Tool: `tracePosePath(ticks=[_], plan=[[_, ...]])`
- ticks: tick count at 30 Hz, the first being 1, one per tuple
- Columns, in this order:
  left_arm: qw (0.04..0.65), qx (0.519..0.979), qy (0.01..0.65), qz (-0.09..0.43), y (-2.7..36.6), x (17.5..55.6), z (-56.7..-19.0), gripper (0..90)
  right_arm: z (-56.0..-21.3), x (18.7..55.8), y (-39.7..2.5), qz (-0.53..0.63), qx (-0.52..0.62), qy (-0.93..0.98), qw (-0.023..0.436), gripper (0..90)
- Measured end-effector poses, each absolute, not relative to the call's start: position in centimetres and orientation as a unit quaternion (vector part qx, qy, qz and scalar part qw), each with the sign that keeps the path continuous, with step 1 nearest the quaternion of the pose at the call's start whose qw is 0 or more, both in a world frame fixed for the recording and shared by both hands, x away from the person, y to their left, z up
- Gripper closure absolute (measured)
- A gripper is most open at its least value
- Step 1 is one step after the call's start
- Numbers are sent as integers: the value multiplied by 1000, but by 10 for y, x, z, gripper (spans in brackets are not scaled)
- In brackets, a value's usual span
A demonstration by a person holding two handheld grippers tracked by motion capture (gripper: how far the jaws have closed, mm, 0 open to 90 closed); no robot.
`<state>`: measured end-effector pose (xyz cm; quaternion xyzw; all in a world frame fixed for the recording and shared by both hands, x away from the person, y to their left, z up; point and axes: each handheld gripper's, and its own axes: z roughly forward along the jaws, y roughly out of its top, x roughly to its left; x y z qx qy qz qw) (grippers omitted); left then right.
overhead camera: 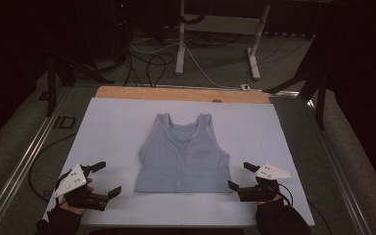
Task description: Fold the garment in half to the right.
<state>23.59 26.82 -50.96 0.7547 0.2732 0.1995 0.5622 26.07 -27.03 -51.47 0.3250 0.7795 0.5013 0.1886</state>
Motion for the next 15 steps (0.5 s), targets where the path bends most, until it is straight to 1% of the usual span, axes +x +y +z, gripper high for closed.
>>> tracePosePath(ticks=[11,15], plan=[[563,755,268,202,268,237,-510,0,-515,260,-266,494,322,786,187,83],[561,760,265,195,265,238,-511,0,-516,259,-264,493,321,788,182,83]])
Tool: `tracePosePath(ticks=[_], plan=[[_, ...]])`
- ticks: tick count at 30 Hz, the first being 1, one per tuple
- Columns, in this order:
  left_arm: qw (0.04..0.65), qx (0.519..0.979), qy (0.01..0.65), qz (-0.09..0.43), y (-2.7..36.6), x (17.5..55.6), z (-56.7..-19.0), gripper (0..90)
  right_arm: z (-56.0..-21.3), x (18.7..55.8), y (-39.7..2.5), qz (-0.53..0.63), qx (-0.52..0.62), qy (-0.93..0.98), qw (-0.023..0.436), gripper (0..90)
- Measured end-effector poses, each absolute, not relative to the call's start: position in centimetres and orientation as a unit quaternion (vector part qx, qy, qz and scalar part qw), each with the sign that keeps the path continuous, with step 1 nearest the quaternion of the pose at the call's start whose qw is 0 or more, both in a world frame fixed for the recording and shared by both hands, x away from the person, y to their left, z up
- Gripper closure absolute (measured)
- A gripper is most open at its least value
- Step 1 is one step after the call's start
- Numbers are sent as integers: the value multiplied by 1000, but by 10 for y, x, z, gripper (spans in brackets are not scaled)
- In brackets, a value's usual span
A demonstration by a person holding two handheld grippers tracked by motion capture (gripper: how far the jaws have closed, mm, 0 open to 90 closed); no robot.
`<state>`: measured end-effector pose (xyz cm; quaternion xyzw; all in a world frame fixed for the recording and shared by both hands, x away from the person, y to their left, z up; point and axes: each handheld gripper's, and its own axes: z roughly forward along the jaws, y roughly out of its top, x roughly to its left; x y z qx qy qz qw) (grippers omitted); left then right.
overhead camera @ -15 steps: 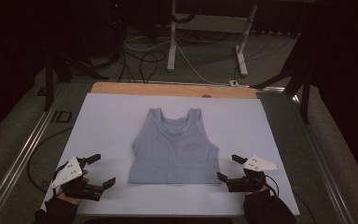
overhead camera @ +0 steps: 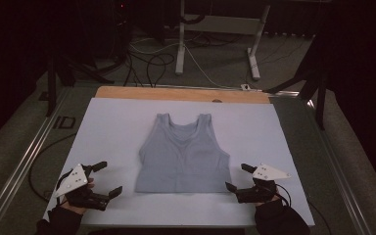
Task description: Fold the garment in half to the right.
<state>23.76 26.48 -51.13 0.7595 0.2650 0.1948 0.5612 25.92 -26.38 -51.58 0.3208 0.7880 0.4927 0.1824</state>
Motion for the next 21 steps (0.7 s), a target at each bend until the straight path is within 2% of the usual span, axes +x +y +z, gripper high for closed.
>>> tracePosePath(ticks=[12,21], plan=[[554,772,256,176,256,237,-509,0,-510,259,-262,501,319,785,175,83],[555,777,256,152,251,239,-489,0,-488,263,-256,504,315,784,176,83]])
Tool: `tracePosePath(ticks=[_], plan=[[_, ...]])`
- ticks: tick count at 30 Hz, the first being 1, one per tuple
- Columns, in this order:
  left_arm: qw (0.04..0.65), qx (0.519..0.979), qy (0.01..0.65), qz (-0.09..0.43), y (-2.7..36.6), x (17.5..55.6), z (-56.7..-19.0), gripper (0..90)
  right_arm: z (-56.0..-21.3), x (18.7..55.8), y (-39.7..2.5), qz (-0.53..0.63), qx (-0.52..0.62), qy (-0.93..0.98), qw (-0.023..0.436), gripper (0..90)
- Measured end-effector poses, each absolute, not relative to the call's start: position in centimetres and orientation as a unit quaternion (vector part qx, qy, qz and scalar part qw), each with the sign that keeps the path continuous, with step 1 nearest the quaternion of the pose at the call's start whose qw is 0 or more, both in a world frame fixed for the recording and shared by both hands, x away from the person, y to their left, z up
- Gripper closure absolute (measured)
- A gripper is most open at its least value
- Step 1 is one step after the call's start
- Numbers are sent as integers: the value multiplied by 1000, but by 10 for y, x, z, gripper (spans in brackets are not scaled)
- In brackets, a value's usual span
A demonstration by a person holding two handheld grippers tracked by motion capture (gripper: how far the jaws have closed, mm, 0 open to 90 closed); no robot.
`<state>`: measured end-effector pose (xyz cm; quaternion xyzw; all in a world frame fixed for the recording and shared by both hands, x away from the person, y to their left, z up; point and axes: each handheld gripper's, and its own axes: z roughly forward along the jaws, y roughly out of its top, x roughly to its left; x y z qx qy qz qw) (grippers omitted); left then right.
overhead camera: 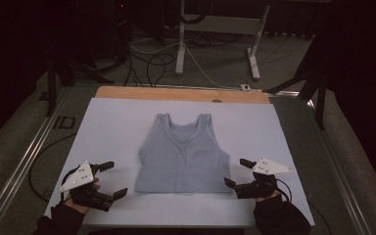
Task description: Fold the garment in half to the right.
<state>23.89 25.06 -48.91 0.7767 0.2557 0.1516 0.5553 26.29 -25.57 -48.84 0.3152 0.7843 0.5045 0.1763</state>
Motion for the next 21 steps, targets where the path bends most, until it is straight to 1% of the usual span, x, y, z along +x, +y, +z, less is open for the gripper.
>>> tracePosePath(ticks=[6,10,12,21], plan=[[546,785,258,139,248,240,-477,0,-473,269,-245,498,295,794,186,83],[542,788,258,136,245,241,-471,0,-465,278,-237,510,283,791,184,83],[542,788,259,140,244,241,-469,0,-461,281,-232,509,278,792,191,83],[541,785,262,148,239,243,-460,0,-445,304,-206,519,251,795,190,83]])
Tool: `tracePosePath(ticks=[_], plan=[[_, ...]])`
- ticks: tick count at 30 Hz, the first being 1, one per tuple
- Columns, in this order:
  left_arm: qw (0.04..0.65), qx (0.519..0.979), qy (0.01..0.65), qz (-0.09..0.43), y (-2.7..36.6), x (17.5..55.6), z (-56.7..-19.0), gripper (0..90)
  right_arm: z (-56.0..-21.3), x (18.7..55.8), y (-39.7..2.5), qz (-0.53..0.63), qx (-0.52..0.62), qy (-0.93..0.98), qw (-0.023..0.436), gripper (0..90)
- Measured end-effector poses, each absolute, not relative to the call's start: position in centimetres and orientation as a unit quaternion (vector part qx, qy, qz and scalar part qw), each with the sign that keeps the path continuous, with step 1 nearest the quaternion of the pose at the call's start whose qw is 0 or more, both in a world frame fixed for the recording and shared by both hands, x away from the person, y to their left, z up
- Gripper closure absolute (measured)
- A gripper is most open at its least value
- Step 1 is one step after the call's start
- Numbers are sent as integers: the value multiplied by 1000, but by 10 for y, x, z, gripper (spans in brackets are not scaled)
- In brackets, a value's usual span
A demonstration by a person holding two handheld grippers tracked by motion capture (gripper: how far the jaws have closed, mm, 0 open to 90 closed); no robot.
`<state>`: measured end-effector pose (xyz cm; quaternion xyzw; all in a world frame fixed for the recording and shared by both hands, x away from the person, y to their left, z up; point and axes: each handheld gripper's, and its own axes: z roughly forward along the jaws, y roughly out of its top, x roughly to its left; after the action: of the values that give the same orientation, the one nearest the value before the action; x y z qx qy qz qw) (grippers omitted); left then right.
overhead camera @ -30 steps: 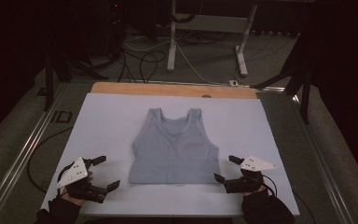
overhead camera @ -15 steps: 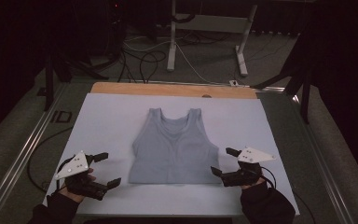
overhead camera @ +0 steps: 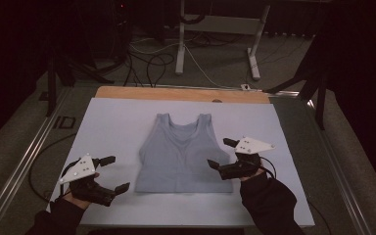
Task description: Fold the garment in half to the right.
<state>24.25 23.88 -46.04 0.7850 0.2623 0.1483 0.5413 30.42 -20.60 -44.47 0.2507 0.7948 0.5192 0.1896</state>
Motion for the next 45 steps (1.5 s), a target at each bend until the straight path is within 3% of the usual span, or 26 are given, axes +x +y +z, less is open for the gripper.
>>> tracePosePath(ticks=[17,23,26,37,45], plan=[[497,791,322,153,209,248,-463,0,-436,356,-150,527,231,801,165,83],[483,802,320,147,201,253,-473,0,-440,369,-127,529,218,805,159,83],[465,809,318,168,195,253,-478,0,-441,375,-117,530,217,805,153,83],[443,820,343,120,195,269,-504,7,-443,387,-91,525,209,812,145,83],[417,840,336,90,194,286,-521,139,-450,387,-83,520,206,817,142,83]])
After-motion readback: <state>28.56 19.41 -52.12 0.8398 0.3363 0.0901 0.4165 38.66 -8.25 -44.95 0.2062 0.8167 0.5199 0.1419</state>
